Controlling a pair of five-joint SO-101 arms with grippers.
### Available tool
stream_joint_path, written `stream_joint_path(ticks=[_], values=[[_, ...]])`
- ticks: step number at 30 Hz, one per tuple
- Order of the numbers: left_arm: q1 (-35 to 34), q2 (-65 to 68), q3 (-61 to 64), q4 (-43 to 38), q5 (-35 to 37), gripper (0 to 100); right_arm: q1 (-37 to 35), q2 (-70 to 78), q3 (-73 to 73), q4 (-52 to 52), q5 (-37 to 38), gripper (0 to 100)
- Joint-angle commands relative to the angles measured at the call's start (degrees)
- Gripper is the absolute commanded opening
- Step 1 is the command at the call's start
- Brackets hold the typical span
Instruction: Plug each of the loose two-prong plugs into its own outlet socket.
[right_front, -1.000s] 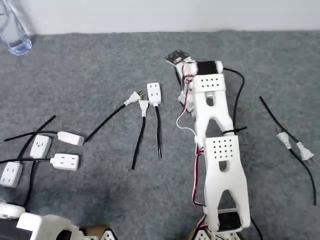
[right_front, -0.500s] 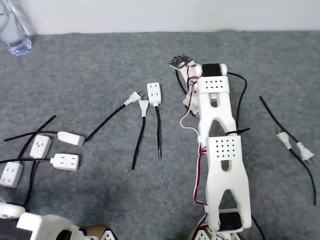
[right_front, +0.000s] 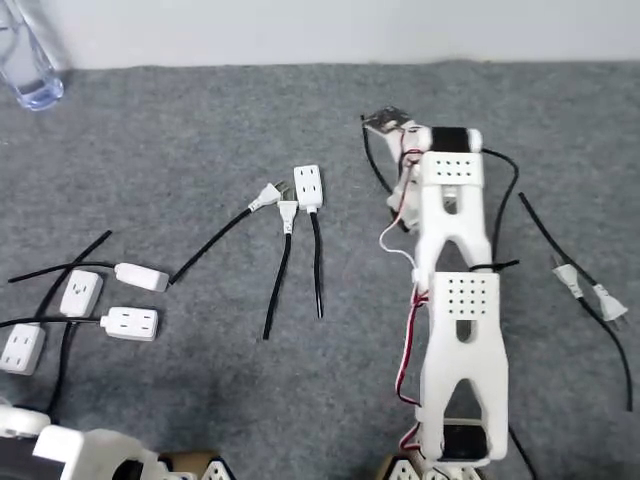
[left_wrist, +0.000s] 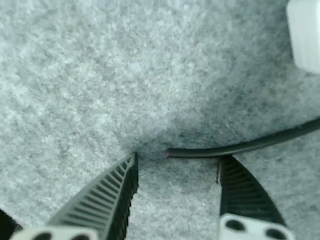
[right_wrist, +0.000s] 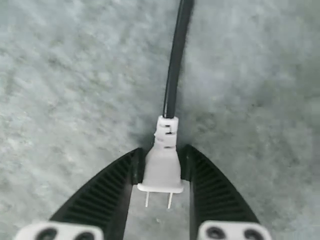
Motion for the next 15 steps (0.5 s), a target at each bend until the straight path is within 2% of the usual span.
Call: stream_joint_path(ticks=[1,5,15], values=[[2.29,0.62,0.84,-1.49,-0.44,25,6.64,-2.77,-2.29,2.33,0.35,11.7],[2.29,0.53,0.92,-1.49,-0.44,25,8.31,-3.82,-2.46,2.24,0.44,11.6],[2.29,0.62,0.92,-1.49,-0.35,25,4.62,-3.38,-2.46,2.15,0.44,11.0]])
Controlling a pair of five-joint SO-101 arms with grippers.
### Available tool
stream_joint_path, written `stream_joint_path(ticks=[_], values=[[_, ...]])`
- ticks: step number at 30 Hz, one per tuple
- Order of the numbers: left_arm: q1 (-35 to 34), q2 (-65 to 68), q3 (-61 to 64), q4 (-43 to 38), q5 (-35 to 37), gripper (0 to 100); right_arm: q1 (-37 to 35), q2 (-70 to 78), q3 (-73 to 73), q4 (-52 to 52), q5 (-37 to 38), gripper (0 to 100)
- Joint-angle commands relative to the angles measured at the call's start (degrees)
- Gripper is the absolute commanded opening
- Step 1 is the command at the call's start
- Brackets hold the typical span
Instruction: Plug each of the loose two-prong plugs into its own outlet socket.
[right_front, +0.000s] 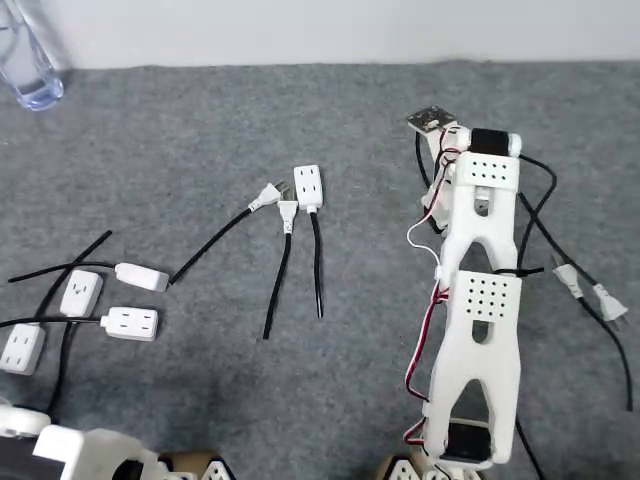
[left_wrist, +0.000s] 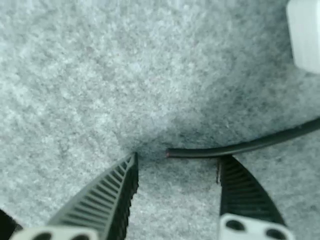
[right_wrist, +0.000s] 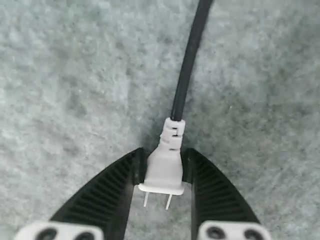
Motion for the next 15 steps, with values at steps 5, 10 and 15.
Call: stream_joint_path(ticks=[5,10,15], values=[[2.29,0.62,0.92,-1.49,-0.35,25,4.09,-3.12,-2.29,2.51,5.71,0.6],[2.29,0.62,0.92,-1.49,-0.35,25,14.02,-4.53,-2.02,2.59,12.66,0.9],[2.29,0.62,0.92,-1.49,-0.35,25,22.11,-5.49,-2.02,2.68,18.29,0.8]])
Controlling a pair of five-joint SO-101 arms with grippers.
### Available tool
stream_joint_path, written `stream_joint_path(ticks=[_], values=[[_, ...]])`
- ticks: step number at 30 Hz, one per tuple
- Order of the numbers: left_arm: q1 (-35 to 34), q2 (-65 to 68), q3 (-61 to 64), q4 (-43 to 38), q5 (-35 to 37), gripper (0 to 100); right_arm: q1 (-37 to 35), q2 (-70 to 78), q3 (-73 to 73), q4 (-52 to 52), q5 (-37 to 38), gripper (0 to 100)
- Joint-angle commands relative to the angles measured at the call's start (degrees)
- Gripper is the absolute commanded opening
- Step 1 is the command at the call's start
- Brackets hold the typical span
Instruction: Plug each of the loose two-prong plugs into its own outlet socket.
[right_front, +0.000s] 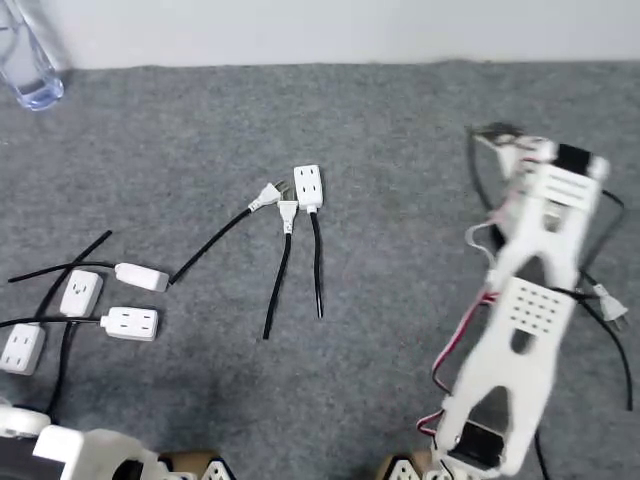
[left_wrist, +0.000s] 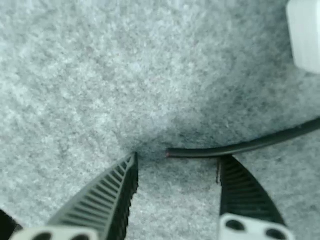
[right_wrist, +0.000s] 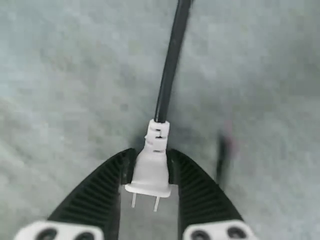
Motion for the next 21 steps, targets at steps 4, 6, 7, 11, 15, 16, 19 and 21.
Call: stream_joint_path(ticks=[4,6,7,11,15,16,19,21], values=[[2.29,0.62,0.92,-1.49,-0.26,25,8.31,-4.62,-2.11,2.77,7.47,0.8],[2.29,0.62,0.92,-1.58,-0.26,25,10.24,-5.41,-2.11,2.77,8.7,0.8],[2.29,0.62,0.92,-1.58,-0.26,25,11.3,-6.11,-2.02,2.77,9.58,0.8],[2.29,0.62,0.92,-1.58,-0.26,25,14.73,-10.51,1.23,2.77,14.33,0.8],[2.29,0.62,0.92,-1.58,-0.26,25,17.36,-17.71,10.02,2.68,16.97,0.9],[2.29,0.62,0.92,-1.58,-0.26,25,17.63,-19.21,12.57,2.68,17.14,1.2],[2.29,0.62,0.92,-1.58,-0.26,25,17.89,-22.73,18.9,2.59,16.97,7.6],[2.29,0.62,0.92,-1.58,-0.26,25,17.98,-24.57,21.8,2.59,16.7,18.8]])
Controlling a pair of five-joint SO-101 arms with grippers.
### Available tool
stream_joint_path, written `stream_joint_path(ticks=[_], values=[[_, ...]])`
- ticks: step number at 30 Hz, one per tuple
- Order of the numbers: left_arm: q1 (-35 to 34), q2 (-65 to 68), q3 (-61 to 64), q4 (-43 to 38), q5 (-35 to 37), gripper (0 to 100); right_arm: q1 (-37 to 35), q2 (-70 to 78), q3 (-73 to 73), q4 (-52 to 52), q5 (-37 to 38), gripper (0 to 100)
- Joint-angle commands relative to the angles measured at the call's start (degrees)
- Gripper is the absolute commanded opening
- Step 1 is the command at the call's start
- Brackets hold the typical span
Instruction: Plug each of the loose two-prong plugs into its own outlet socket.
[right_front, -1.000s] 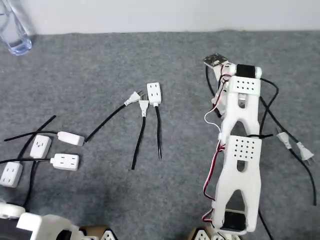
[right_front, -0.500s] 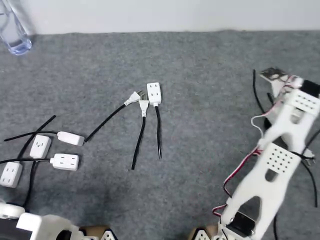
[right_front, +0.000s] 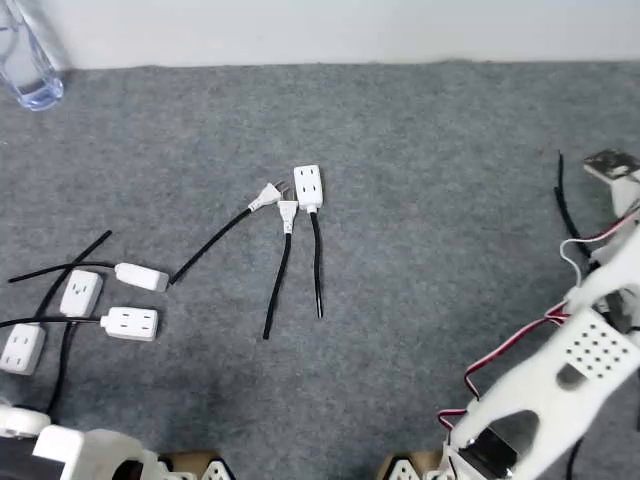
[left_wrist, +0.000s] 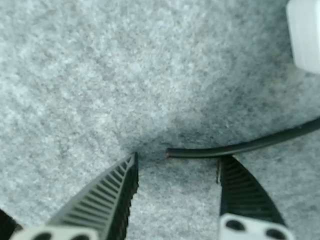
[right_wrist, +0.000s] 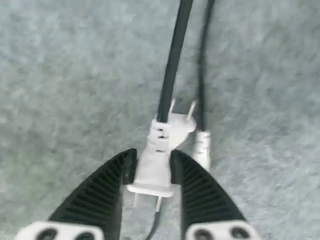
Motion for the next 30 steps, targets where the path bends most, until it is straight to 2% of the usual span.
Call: stream_joint_path(ticks=[1,4,12,18,23,26,30], values=[[2.29,0.62,0.92,-1.58,-0.26,25,0.48,-6.64,3.08,2.42,-0.18,25.1],[2.29,0.62,0.92,-1.58,-0.26,25,0.92,-7.34,3.34,2.42,-0.35,37.5],[2.29,0.44,0.75,-1.23,-0.18,25,0.04,-8.84,3.52,2.51,-0.88,32.2],[2.73,0.79,0.13,-0.44,-0.18,25,-4.35,-14.29,3.69,2.51,-10.2,31.8],[8.44,2.99,-0.13,-1.76,-0.35,25,-10.77,-20.09,14.15,2.51,-16.7,31.8],[11.69,3.6,-5.85,9.32,-0.26,25,-16.48,-26.33,24.7,2.51,-21.19,31.8],[22.24,3.16,-17.8,37.63,-0.62,25,-23.78,-36.62,38.07,2.15,-24.44,31.8]])
